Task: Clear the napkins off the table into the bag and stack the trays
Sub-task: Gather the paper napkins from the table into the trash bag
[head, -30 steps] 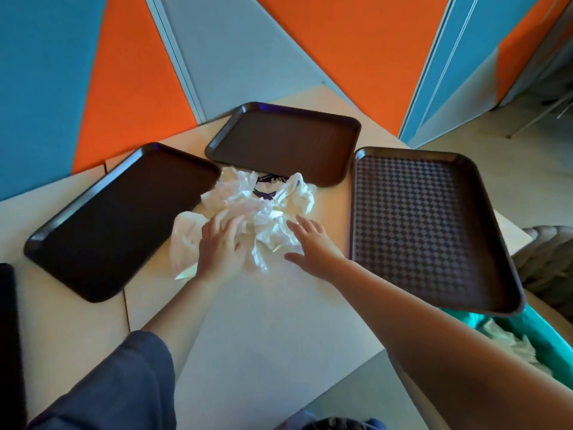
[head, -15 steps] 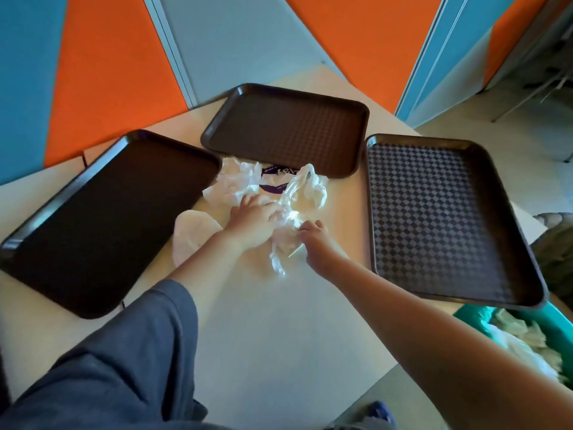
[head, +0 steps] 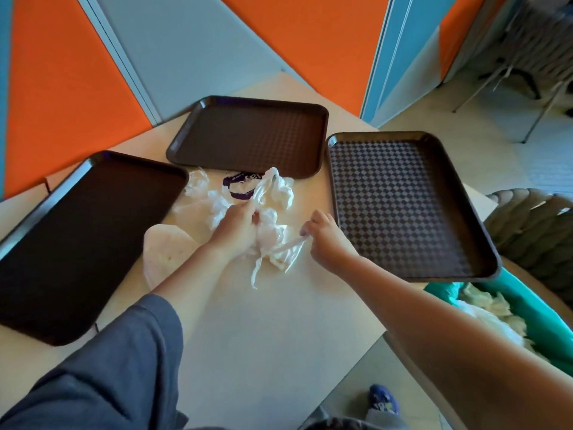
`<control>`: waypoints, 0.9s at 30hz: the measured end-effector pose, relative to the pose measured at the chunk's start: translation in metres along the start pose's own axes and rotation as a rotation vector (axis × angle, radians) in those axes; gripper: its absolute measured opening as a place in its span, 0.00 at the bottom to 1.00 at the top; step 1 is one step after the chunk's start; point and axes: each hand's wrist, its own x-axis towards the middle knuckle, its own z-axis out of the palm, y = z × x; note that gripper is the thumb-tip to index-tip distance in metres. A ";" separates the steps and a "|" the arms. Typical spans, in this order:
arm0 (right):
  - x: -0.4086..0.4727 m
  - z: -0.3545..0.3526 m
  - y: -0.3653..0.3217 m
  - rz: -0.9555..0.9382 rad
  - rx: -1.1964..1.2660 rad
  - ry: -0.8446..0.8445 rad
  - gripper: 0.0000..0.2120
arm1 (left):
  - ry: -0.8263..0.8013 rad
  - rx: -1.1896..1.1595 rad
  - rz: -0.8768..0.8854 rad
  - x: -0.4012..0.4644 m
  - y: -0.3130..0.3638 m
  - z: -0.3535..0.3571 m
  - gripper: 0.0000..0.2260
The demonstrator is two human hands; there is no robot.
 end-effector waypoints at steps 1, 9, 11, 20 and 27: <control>-0.003 -0.004 0.005 0.009 0.004 0.015 0.18 | 0.017 -0.003 -0.007 0.000 0.007 0.002 0.06; -0.031 -0.054 0.046 0.046 0.166 0.194 0.10 | 0.338 -0.292 0.213 -0.009 0.086 0.017 0.05; -0.038 -0.065 0.060 0.069 0.187 0.219 0.11 | 0.343 -0.375 0.208 -0.010 0.111 0.023 0.04; -0.073 -0.093 0.130 0.207 0.301 0.332 0.10 | 0.170 -0.595 0.072 -0.002 0.214 0.074 0.10; -0.126 -0.115 0.211 0.344 0.331 0.404 0.12 | -0.342 -0.808 -0.091 -0.012 0.264 0.156 0.12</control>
